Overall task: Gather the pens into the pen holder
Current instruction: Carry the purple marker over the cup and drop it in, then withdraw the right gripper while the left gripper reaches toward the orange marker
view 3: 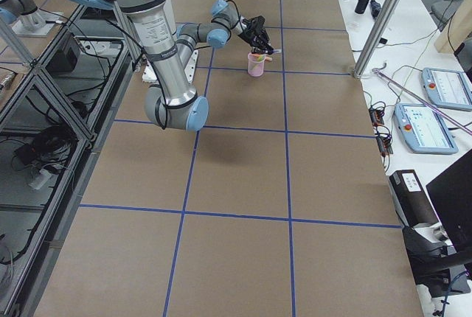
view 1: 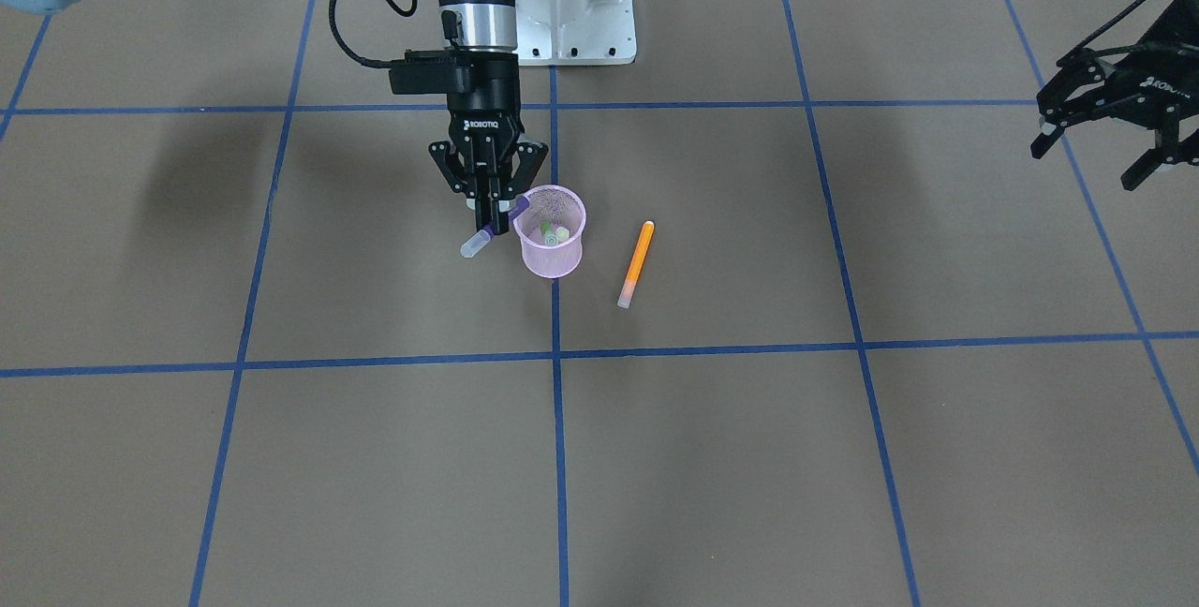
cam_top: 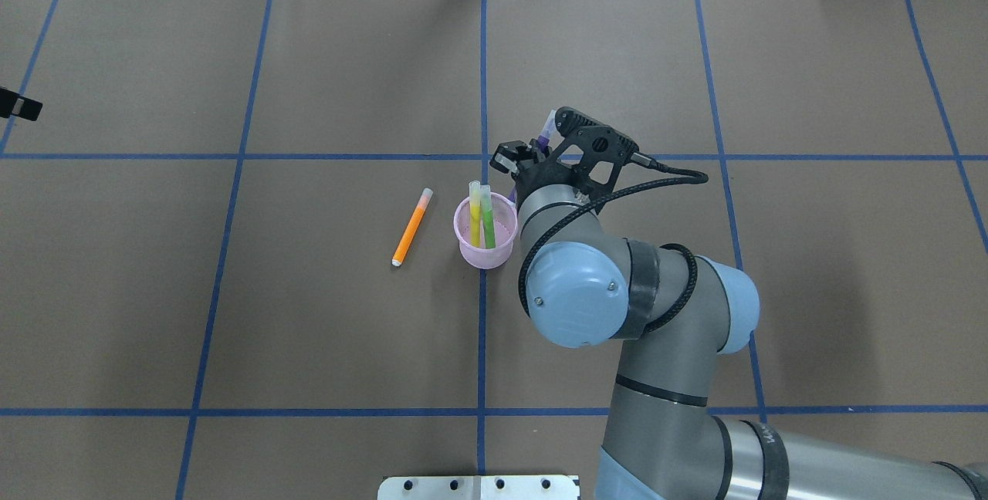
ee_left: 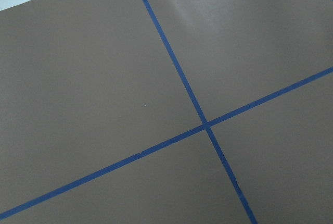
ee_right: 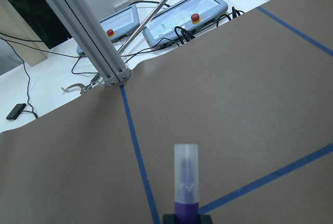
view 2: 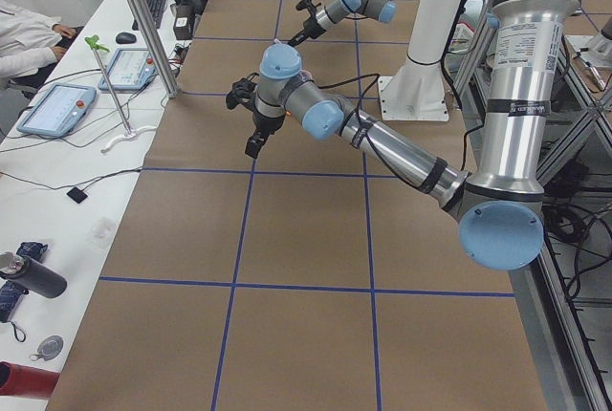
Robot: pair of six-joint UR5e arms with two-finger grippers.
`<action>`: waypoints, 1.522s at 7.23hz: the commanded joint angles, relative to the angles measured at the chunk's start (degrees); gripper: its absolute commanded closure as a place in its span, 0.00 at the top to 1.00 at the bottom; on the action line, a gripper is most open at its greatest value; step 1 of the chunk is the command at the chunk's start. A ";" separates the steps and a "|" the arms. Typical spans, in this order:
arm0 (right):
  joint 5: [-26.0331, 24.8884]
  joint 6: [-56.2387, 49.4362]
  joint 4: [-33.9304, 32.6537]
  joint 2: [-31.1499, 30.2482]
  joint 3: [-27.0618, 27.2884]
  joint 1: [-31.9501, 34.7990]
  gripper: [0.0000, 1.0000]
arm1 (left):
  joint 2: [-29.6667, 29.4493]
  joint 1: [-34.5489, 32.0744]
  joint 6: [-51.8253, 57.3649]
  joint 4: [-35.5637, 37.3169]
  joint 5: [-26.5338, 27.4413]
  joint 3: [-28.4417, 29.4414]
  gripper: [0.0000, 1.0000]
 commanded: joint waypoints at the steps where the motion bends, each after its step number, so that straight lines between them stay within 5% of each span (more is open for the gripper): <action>1: -3.86 0.07 -0.06 0.48 -1.85 -2.81 0.00 | -0.18 0.01 -0.01 0.00 -0.01 0.51 1.00; 2: -4.22 0.07 -0.06 0.48 -1.94 -3.08 0.00 | -0.26 0.01 -0.01 0.00 -0.01 0.51 1.00; 3: -4.23 -0.11 -0.15 0.48 -1.94 -3.08 0.62 | -0.27 0.01 -0.01 0.00 -0.01 0.51 1.00; 4: -4.14 -0.63 -0.15 0.83 -2.03 -3.08 0.98 | -0.27 0.01 -0.01 -0.09 -0.01 0.43 1.00; 6: -1.87 -1.16 -0.24 0.92 -1.16 -3.00 0.99 | -0.44 0.18 -0.01 -0.44 -0.01 0.34 1.00; 11: 37.88 -15.26 -7.00 -0.74 3.51 16.29 0.99 | -9.39 16.14 -12.18 -0.62 0.77 1.12 1.00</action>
